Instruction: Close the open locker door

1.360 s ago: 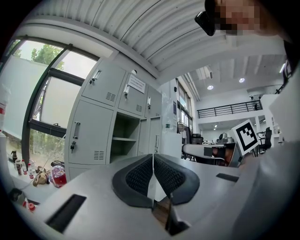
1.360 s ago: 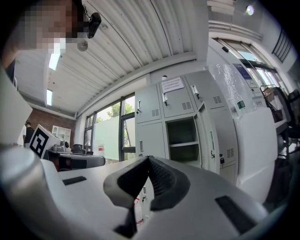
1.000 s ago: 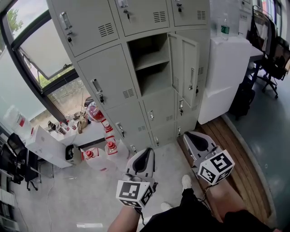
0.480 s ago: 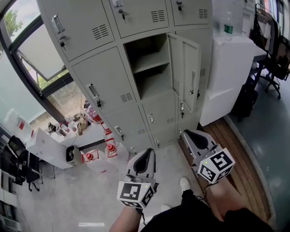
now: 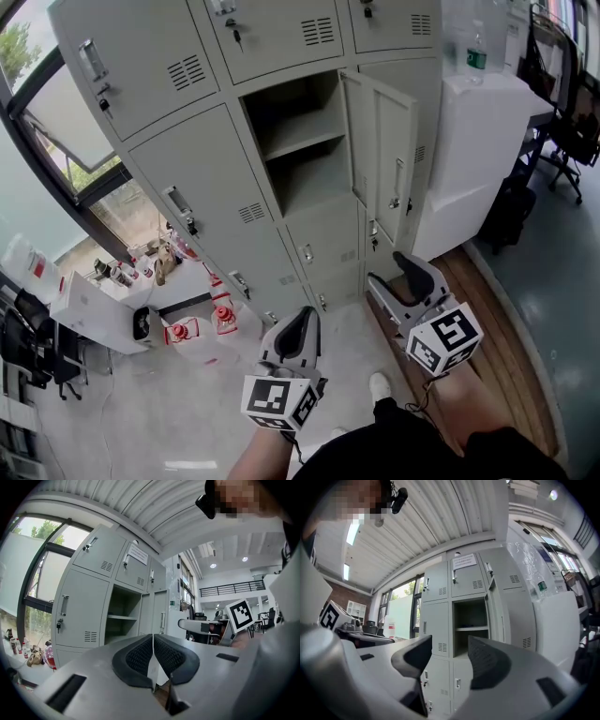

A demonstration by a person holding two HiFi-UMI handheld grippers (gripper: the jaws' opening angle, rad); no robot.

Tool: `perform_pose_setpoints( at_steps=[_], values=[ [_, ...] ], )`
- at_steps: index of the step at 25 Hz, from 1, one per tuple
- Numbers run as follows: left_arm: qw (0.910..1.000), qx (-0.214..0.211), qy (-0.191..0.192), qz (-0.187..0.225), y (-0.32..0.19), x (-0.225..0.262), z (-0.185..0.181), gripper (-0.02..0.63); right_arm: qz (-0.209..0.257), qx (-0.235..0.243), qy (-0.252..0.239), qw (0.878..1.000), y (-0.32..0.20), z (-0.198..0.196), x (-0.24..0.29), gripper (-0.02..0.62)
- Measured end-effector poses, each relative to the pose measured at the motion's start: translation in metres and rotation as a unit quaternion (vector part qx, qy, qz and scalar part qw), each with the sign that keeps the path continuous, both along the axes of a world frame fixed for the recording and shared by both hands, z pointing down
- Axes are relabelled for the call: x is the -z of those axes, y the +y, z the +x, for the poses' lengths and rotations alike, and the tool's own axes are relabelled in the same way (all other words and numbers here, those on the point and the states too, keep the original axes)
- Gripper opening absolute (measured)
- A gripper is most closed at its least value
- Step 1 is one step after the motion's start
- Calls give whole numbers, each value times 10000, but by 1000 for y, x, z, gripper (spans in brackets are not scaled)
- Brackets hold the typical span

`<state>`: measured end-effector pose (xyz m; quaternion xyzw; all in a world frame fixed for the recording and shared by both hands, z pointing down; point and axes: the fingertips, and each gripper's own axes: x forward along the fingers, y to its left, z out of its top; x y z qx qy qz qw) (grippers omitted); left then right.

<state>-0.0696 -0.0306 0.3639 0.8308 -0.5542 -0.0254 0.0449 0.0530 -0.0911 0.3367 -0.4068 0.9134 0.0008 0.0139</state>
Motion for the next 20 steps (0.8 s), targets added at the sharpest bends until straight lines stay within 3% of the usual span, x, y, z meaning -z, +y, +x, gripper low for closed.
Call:
perform_pose_setpoints(
  at_steps=[4,20],
  values=[
    [10000,-14,-2,-40,-18,-3,4,23,-46,-292,-108,9995,-28,19,1,301],
    [9998,-97,7,-182,-84,-12,22,21,-178,-651,-204,9975,-107,59,-6,300]
  ],
)
